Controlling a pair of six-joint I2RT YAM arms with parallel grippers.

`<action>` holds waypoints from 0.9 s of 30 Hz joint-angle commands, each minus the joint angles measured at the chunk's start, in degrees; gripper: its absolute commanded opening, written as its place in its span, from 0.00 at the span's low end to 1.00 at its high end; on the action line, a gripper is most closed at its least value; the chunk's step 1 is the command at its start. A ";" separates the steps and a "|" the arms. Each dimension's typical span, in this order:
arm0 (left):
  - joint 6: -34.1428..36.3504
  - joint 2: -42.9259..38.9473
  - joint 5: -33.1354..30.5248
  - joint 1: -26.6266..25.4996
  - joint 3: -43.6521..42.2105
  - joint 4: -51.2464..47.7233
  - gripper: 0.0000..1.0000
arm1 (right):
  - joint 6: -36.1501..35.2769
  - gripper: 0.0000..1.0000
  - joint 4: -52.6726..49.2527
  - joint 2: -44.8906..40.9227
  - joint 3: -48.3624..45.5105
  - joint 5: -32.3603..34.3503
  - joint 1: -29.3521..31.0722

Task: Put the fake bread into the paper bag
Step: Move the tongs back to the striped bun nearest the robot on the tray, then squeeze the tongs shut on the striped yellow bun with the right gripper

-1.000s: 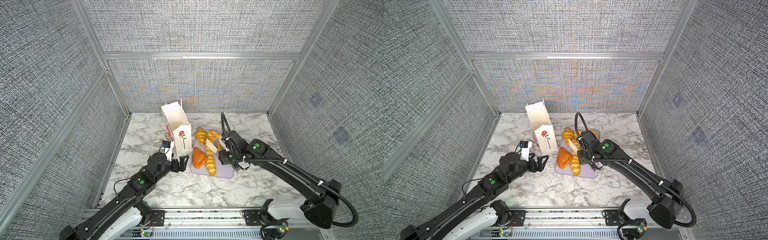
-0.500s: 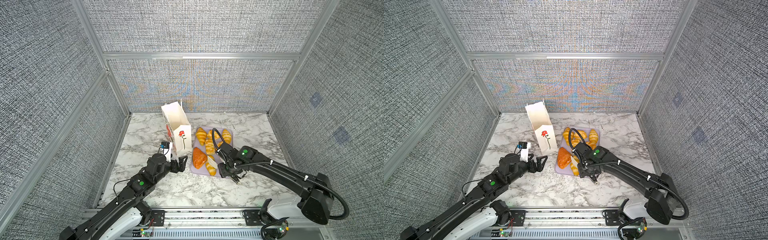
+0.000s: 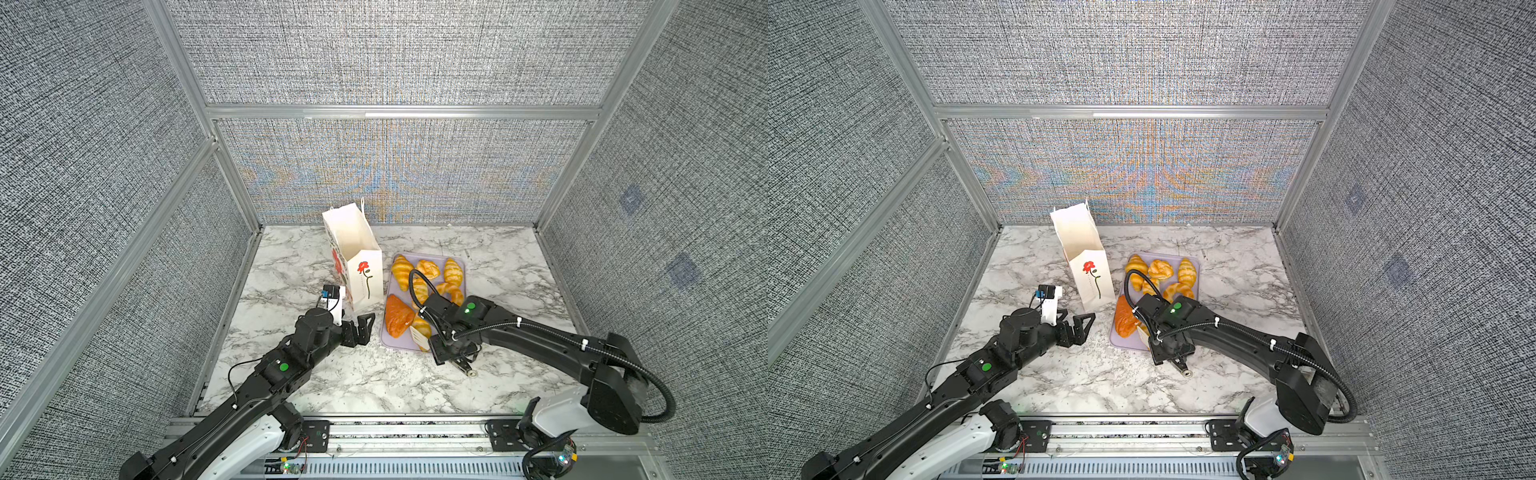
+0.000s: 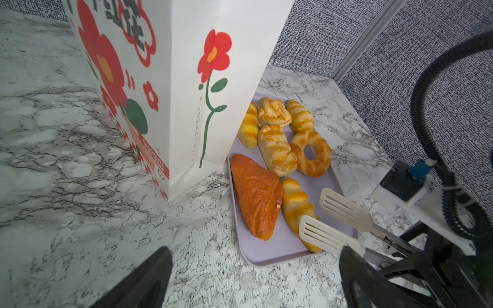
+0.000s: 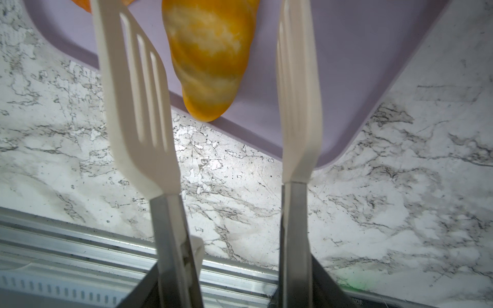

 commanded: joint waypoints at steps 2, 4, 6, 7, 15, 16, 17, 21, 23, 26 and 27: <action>0.32 0.76 -0.56 -0.25 0.70 0.16 0.99 | 0.75 0.61 -1.60 0.86 0.59 0.41 0.03; 0.36 1.31 -0.38 -0.43 0.79 0.48 0.99 | 0.40 0.60 -1.92 1.69 0.93 0.60 0.02; 0.32 1.76 -0.29 -0.53 0.78 0.83 0.99 | -0.07 0.60 -2.55 2.45 1.19 0.99 0.03; 0.23 1.96 -0.29 -0.64 0.83 0.84 0.99 | -0.18 0.59 -3.03 2.70 1.12 1.37 -0.07; 0.16 2.31 -0.58 -0.91 0.88 0.89 0.99 | -2.08 0.55 -5.17 1.48 -0.49 3.06 -2.45; 0.14 2.39 -0.55 -1.02 0.88 0.89 0.99 | -2.26 0.55 -5.37 1.05 -0.61 3.40 -2.89; 0.14 2.48 -0.55 -0.97 0.88 0.93 0.99 | -2.48 0.55 -5.83 0.64 -0.72 3.63 -3.26; 0.05 2.85 -0.56 -1.15 1.03 1.14 0.99 | -3.53 0.56 -6.38 -0.73 -0.86 4.60 -4.18; 0.10 3.29 -0.55 -1.23 1.23 1.19 0.99 | -4.05 0.57 -6.26 -1.18 -1.07 4.58 -4.45; 0.06 3.71 -0.55 -1.42 1.57 1.12 0.99 | -4.33 0.59 -6.10 -1.40 -1.21 4.68 -4.57; 0.10 3.88 -0.55 -1.49 1.67 1.17 0.99 | -4.33 0.59 -5.78 -1.42 -1.16 4.52 -4.63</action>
